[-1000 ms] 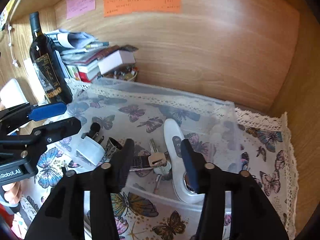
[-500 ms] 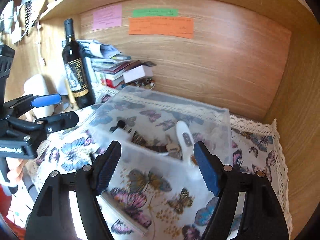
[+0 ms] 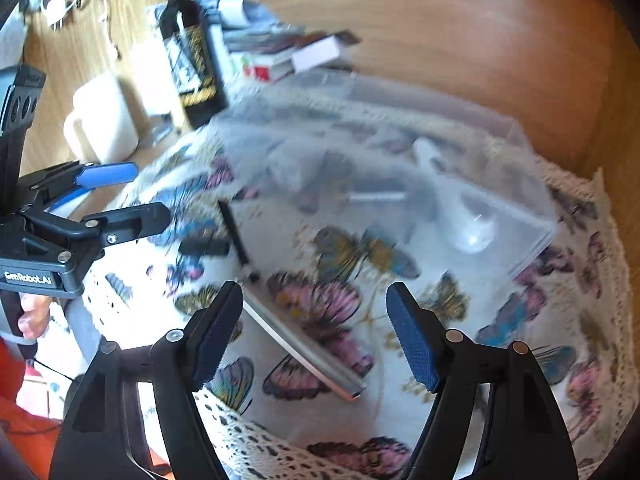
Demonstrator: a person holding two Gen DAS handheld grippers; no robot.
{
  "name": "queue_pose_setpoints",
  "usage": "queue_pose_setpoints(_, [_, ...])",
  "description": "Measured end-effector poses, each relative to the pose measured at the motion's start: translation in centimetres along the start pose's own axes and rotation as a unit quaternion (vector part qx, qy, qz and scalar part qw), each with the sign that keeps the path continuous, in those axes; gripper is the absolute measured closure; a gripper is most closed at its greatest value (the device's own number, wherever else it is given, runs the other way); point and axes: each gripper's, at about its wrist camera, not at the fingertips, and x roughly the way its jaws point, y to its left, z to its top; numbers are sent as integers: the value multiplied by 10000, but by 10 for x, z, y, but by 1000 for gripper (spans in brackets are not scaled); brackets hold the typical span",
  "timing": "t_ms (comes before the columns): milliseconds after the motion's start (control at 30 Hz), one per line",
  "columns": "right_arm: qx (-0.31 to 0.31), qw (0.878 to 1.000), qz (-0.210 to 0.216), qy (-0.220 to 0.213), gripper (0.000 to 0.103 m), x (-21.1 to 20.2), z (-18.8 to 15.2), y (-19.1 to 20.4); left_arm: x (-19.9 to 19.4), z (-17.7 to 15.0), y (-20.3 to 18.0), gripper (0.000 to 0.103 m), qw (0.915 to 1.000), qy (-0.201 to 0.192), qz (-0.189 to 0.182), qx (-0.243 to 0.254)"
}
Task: Organize rigid objects
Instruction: 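Grasp the silver metal tube with the right gripper while the left grasps a black clip, then lower the silver tube into the box with the right gripper while the left drops the black clip in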
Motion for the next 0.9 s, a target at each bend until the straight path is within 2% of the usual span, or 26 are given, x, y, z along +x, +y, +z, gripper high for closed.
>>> queue_pose_setpoints(100, [-41,9997,93,205,45,10,-5,3,7,-6,-3,23,9999,151,-63,45])
queue_pose_setpoints(233, [-36,9990,209,391,66,18,-10,3,16,-10,-7,30,9993,325,-190,56])
queue_pose_setpoints(300, [-86,9993,97,360,72,17,-13,5,20,-11,-10,37,9989,401,-233,79])
queue_pose_setpoints(367, [-113,9992,125,350,86,15,-15,6,25,-11,-13,42,9985,472,-263,115])
queue_pose_setpoints(400, [-112,9992,148,348,89,15,-16,6,27,-10,-15,44,9982,503,-276,142])
queue_pose_setpoints(667, [-60,9998,35,181,89,7,-19,6,45,-5,-22,57,9973,650,-242,227])
queue_pose_setpoints(733, [-9,10000,-25,89,89,1,-19,3,46,-3,-21,63,9973,653,-269,189])
queue_pose_setpoints(800, [66,10000,-55,-7,89,-3,-16,0,48,-3,-21,74,9974,648,-275,180])
queue_pose_setpoints(900, [165,9996,-117,-181,89,-13,-12,-7,48,-3,-22,77,9976,608,-272,187])
